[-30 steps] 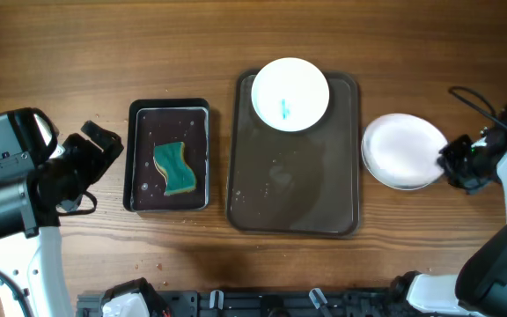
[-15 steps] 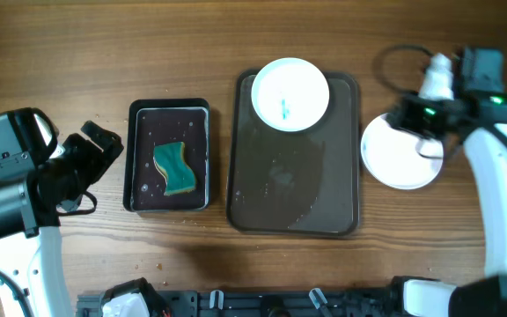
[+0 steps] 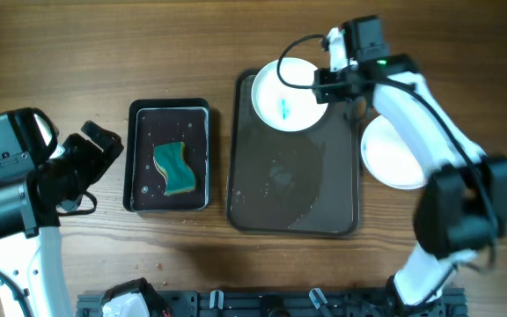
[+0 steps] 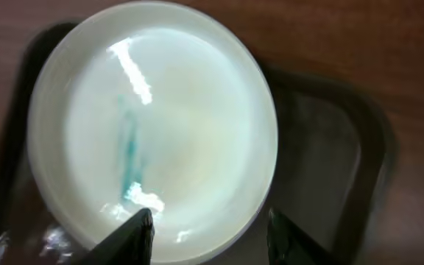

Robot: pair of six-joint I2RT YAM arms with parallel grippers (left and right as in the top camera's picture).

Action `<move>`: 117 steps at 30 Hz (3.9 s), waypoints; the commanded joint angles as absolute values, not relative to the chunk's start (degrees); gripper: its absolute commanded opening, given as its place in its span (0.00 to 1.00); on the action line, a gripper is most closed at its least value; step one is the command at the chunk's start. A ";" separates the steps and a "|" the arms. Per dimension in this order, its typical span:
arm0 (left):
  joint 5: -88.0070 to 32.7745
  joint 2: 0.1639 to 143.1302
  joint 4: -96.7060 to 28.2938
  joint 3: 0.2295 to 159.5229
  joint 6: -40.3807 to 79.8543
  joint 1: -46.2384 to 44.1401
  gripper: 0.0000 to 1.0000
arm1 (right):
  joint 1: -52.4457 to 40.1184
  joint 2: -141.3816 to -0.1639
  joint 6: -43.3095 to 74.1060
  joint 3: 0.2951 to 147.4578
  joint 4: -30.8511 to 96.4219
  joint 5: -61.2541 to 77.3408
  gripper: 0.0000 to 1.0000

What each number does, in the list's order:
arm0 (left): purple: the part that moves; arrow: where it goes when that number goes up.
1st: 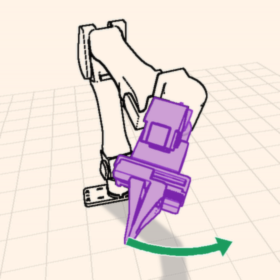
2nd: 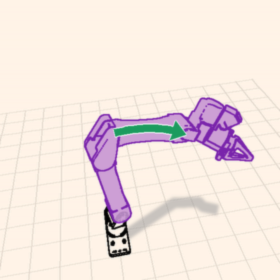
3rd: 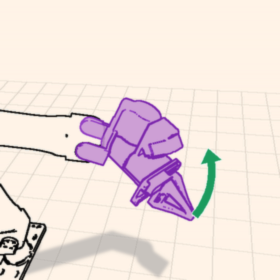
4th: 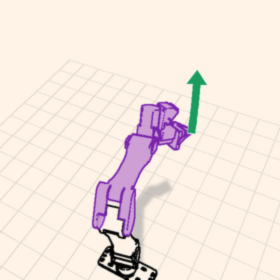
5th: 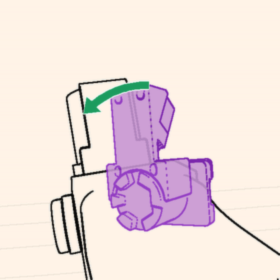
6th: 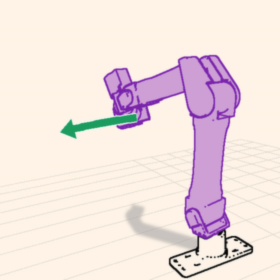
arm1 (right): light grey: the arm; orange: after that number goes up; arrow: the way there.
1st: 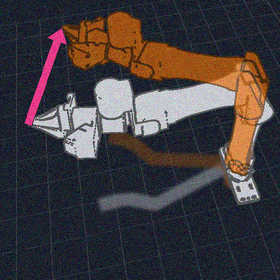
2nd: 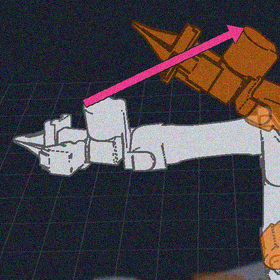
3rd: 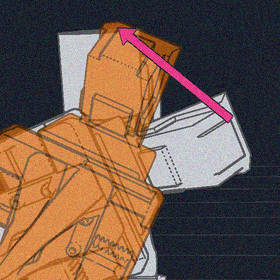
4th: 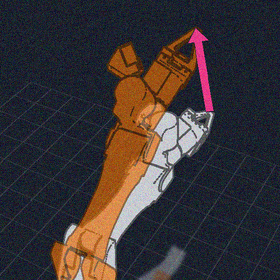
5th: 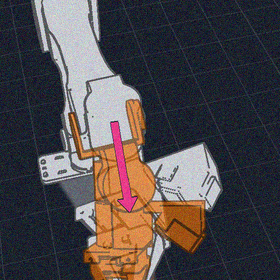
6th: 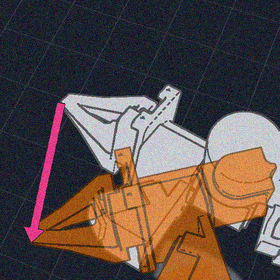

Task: Clean dirty plates on tray and stack at the side
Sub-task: 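Reach the right gripper to the last blue-smeared plate on the tray, then grasp the plate rim with the right gripper and pull it down, then grasp the green sponge in the small tray with the left gripper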

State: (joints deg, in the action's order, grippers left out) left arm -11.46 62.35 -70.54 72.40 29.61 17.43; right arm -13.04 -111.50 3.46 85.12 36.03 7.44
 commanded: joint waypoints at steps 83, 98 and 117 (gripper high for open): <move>-13.32 62.67 -70.37 73.10 24.58 17.39 1.00 | -24.16 -96.36 48.36 61.39 45.10 8.60 0.08; -9.76 73.10 -72.14 73.08 20.18 0.12 0.82 | -21.30 -86.46 21.87 61.93 46.70 16.19 0.43; 1.61 100.14 -46.35 62.24 31.40 -4.32 0.52 | -21.30 -86.46 19.70 62.15 47.83 16.38 0.44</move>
